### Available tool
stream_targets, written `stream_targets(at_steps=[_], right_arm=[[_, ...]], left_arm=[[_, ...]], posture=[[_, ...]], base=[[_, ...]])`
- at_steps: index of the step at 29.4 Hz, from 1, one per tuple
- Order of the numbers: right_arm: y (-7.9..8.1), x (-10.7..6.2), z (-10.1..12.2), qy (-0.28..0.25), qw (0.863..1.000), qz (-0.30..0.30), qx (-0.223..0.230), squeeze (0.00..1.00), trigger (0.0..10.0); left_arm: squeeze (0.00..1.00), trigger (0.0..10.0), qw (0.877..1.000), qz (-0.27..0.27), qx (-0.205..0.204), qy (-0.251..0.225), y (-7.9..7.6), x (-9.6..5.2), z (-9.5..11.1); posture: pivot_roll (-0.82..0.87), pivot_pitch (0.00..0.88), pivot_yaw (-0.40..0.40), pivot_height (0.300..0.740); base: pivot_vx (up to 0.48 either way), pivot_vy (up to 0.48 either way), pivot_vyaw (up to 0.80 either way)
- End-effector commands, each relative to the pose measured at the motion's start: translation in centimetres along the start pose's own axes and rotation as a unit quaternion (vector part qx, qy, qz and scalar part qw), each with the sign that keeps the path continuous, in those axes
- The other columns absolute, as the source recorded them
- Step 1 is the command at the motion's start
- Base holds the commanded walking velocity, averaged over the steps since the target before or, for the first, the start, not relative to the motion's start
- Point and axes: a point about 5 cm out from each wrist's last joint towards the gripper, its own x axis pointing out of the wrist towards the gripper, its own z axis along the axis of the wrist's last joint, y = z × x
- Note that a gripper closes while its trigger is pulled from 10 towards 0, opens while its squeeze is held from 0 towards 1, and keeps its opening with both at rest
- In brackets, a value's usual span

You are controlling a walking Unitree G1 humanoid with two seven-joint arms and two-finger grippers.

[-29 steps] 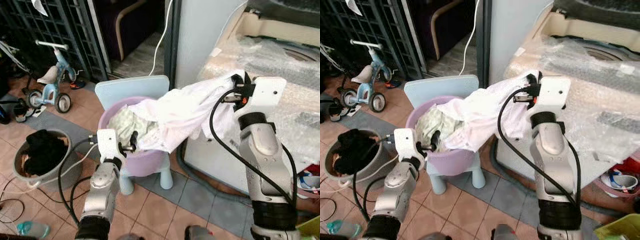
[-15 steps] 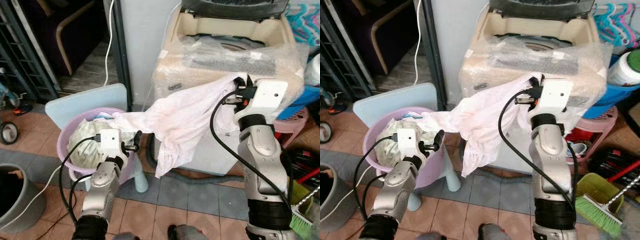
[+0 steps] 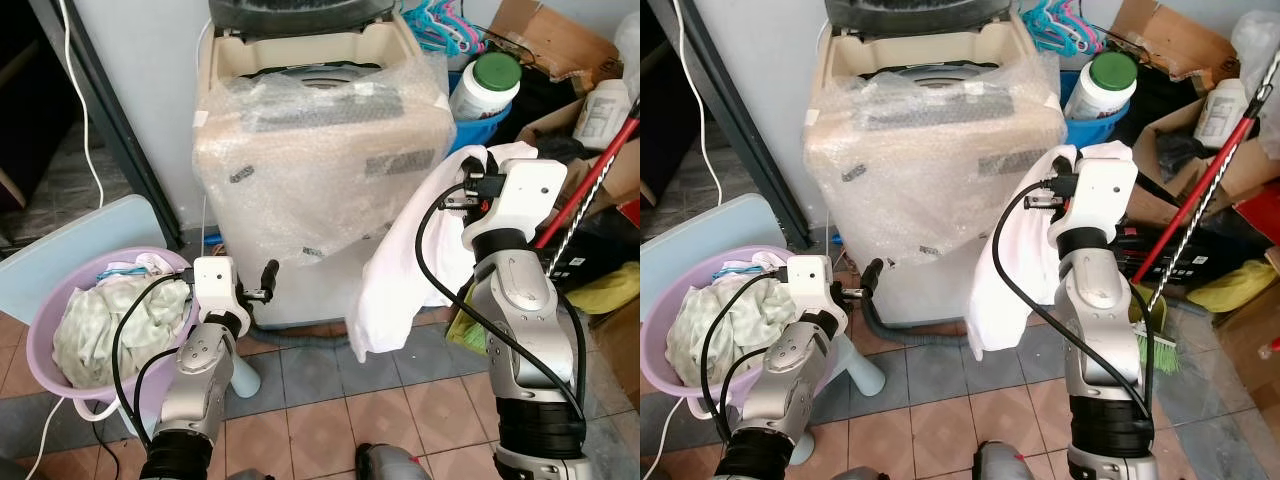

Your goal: Clothes washing

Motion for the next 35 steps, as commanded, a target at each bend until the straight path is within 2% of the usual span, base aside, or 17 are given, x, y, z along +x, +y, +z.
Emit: stream_targets(at_steps=[1,4,11,15,17,23,35], right_arm=[[0.4,0.1,1.1,-0.028,1.000,0.005,0.003,0.00,10.0],[0.6,0.0,1.1,-0.029,0.999,0.012,0.007,0.00,10.0],[1.9,-0.1,1.1,-0.026,0.997,0.064,0.027,0.00,10.0],[3.0,-0.6,0.5,-0.022,0.995,0.102,-0.002,0.00,10.0],[3.3,-0.8,0.5,-0.021,0.994,0.105,0.011,0.00,10.0],[3.5,-1.0,0.4,-0.021,0.994,0.110,0.013,0.00,10.0],[3.4,-0.9,0.4,-0.024,0.995,0.100,0.014,0.00,10.0]], left_arm=[[0.00,10.0,1.000,-0.008,0.008,-0.008,-0.1,0.0,0.3],[0.00,10.0,1.000,-0.010,0.010,-0.010,0.0,-0.1,0.4],[0.00,10.0,1.000,-0.008,0.015,-0.008,0.3,-0.2,0.4],[0.00,10.0,1.000,0.000,0.024,-0.008,0.6,-0.3,0.4],[0.00,10.0,1.000,0.001,0.027,-0.009,0.8,-0.4,0.5],[0.00,10.0,1.000,0.000,0.030,-0.009,0.9,-0.5,0.5],[0.00,10.0,1.000,-0.001,0.030,-0.008,0.9,-0.8,0.4]], posture=[[-0.15,0.044,0.071,0.740],[-0.15,0.044,0.070,0.740],[-0.14,0.041,0.072,0.740],[-0.14,0.044,0.077,0.740],[-0.13,0.047,0.079,0.740],[-0.13,0.053,0.082,0.740],[-0.13,0.055,0.078,0.740]], base=[[0.000,0.000,-0.80],[0.000,0.000,-0.80],[0.000,0.000,0.00],[0.000,0.000,0.60],[0.139,0.000,0.80],[0.344,0.000,0.71],[0.355,0.000,0.00]])
